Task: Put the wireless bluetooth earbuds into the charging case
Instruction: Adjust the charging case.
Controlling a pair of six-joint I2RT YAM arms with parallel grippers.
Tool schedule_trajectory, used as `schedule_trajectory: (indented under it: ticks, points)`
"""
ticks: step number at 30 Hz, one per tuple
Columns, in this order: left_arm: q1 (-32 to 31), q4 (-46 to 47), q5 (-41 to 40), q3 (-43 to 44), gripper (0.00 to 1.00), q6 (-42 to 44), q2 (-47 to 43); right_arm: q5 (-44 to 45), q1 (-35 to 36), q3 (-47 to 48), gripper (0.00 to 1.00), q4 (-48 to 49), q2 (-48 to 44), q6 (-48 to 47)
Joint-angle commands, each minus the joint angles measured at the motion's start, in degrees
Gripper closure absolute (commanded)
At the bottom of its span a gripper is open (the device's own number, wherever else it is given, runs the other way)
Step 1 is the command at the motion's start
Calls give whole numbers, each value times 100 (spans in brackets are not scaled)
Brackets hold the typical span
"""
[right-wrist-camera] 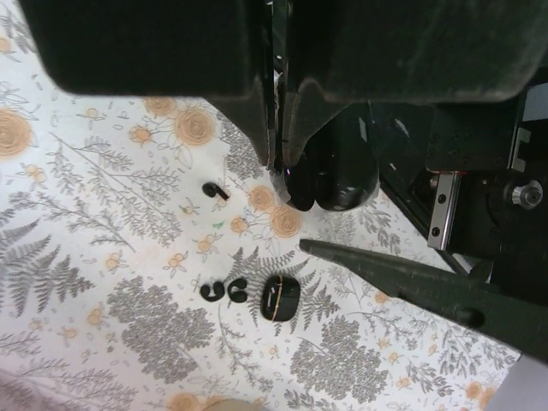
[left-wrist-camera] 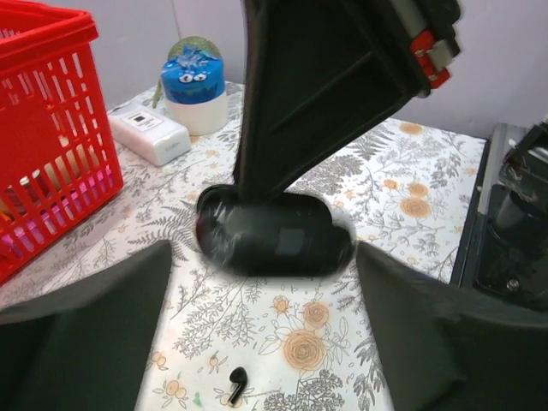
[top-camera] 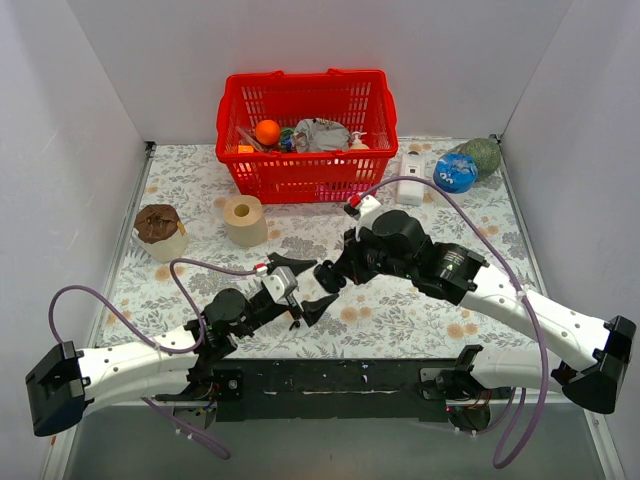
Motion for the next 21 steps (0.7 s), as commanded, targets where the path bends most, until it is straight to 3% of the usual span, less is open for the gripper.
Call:
schedule_trajectory:
  ticks: [1, 12, 16, 21]
  points:
    - [-9, -346, -753, 183, 2, -388, -20, 481, -8, 499, 99, -346, -226, -693]
    - [-9, -804, -1132, 430, 2, -765, -318, 543, 9, 702, 99, -584, -674, -1335]
    - [-1, -1066, -702, 526, 2, -1143, -661, 823, 36, 728, 99, -680, -789, -1651]
    - [17, -1550, 422, 859, 2, -1618, -882, 1298, 237, 684, 99, -707, -938, -2029]
